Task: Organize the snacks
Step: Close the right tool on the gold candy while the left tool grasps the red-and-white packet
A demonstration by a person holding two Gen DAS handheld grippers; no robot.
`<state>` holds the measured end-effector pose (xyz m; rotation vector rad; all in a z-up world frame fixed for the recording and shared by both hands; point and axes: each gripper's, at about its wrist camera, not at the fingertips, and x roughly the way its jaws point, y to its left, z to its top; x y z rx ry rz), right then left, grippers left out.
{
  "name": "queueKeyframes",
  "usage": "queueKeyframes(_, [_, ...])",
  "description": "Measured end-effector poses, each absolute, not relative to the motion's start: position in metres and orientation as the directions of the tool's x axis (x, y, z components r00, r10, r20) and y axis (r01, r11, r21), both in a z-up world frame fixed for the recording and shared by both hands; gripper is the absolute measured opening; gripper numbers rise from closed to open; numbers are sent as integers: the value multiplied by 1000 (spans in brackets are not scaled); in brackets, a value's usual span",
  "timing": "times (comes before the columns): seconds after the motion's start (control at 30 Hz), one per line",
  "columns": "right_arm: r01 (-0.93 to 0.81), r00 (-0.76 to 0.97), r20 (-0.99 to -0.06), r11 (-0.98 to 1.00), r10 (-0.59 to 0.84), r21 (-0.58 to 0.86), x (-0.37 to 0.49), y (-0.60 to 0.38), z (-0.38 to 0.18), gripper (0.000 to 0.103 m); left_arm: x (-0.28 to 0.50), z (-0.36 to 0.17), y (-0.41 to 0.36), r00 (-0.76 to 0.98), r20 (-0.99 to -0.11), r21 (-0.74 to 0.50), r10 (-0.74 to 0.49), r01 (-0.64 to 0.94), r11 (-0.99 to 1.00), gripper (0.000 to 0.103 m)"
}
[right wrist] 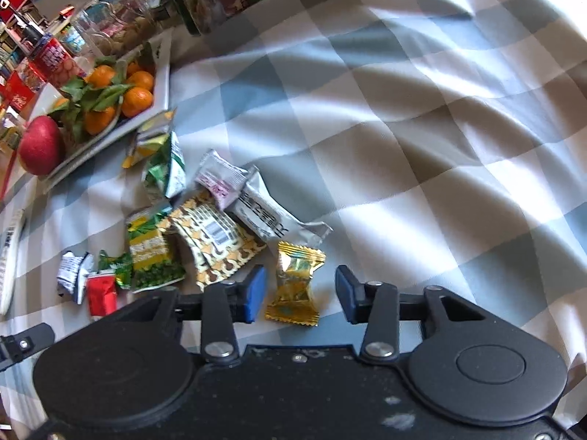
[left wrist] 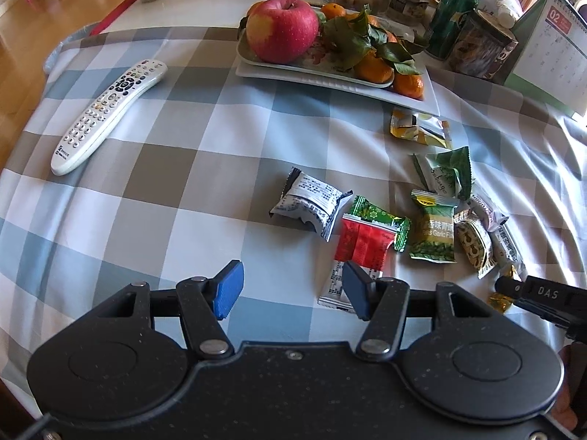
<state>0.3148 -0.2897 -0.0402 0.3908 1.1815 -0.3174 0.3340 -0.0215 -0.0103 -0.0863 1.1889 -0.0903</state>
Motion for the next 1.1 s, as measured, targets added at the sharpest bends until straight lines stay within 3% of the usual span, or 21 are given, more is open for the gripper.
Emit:
queueKeyframes(0.1, [437,354,-934,891,-46,122,316,-288,-40,22,335,-11,-23,375,-919,-122,-121,22,992,62])
queueKeyframes(0.4, [437,343,-939,886,-6,154,312,-289,-36,21,341,-25,-39,361,-921,-151,-146,14,988,62])
queueKeyframes(1.1, [446,295,-955,880,25,161,302,-287,-24,21,340,-46,-64,406,-908,-93,-106,51,994,64])
